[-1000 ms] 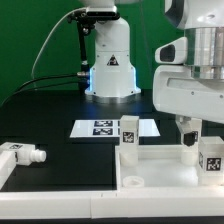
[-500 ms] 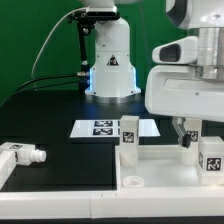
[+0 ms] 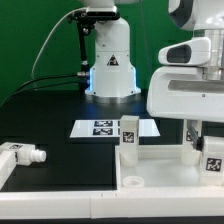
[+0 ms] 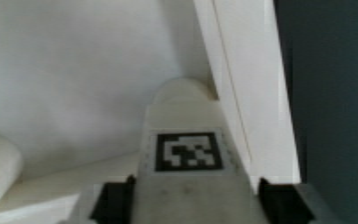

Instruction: Assemble square table

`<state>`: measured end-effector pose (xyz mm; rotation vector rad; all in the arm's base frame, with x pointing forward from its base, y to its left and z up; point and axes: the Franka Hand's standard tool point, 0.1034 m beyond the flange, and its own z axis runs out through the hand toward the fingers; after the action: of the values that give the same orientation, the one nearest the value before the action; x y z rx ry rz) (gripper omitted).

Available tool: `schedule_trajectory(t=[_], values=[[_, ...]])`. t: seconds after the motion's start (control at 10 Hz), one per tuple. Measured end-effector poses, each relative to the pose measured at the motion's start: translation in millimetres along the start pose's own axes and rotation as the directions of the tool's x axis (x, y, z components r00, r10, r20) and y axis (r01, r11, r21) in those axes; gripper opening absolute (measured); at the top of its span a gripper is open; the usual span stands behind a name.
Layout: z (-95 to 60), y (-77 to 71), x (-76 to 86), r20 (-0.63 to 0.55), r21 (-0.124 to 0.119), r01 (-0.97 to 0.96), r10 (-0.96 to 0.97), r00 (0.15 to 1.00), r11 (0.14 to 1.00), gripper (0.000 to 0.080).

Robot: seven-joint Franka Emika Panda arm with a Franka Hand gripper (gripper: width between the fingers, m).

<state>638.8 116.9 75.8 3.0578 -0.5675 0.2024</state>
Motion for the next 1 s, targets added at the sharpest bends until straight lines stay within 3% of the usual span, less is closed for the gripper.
schedule_trajectory(t=[0.1, 0.3, 0.5, 0.8, 1.0], values=[[-0.1, 0.1, 0.2, 0.000, 0.000, -0.068, 0.068, 0.998, 0.998, 0.0284], [0.2, 0.3, -0.2, -0.003, -0.001, -0.246, 0.246, 0.969, 0.969, 0.0284], [-0.8, 1.6, -1.6, -0.001, -0.014, -0.473, 0.473, 0.881, 0.881, 0.0284], [-0.1, 2.9, -2.9, 0.038, -0.020, -0.835, 0.835, 0.549, 0.550, 0.0284], [-0.2, 2.4, -1.0, 0.065, -0.002, -0.894, 0.892, 0.448, 0.449, 0.0284]])
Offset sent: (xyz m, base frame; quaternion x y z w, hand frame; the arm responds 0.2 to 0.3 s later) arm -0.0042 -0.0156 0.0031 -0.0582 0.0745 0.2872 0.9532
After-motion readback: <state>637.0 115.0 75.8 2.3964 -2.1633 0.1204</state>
